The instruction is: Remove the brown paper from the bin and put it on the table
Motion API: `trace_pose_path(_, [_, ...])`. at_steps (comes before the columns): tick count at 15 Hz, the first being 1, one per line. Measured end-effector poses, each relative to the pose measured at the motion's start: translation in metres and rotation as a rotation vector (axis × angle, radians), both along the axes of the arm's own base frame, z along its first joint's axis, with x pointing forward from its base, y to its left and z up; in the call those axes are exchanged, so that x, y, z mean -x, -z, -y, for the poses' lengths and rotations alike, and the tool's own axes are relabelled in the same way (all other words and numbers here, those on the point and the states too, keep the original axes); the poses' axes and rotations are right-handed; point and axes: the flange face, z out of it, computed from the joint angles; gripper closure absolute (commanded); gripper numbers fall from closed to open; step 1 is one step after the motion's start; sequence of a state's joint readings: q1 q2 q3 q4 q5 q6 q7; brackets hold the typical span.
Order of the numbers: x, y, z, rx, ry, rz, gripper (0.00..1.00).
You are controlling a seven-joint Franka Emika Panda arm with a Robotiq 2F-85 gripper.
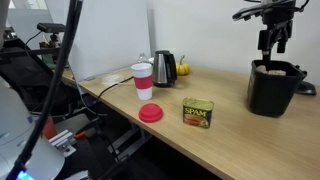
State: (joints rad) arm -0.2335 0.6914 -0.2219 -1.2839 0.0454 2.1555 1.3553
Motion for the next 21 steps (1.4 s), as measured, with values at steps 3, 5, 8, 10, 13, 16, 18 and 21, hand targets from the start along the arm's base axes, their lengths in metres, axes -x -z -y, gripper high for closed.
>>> trace_pose_path(3, [-0.001,-0.002,-0.001,0.003,-0.01,0.002,0.0])
trace_pose_path(5, [-0.002,-0.005,-0.001,0.009,-0.038,0.004,0.0])
trace_pose_path(8, [-0.004,-0.009,-0.002,0.021,-0.094,0.002,0.0])
trace_pose_path(10, [-0.005,-0.011,-0.002,0.029,-0.134,-0.001,0.0])
trace_pose_path(13, [-0.008,-0.009,-0.004,0.036,-0.188,-0.008,0.0])
trace_pose_path(16, [-0.018,-0.003,-0.008,0.059,-0.227,0.02,0.0])
trace_pose_path(18, [-0.025,0.002,-0.01,0.079,-0.25,0.044,0.0])
trace_pose_path(21, [-0.034,0.01,-0.015,0.1,-0.287,0.072,0.0])
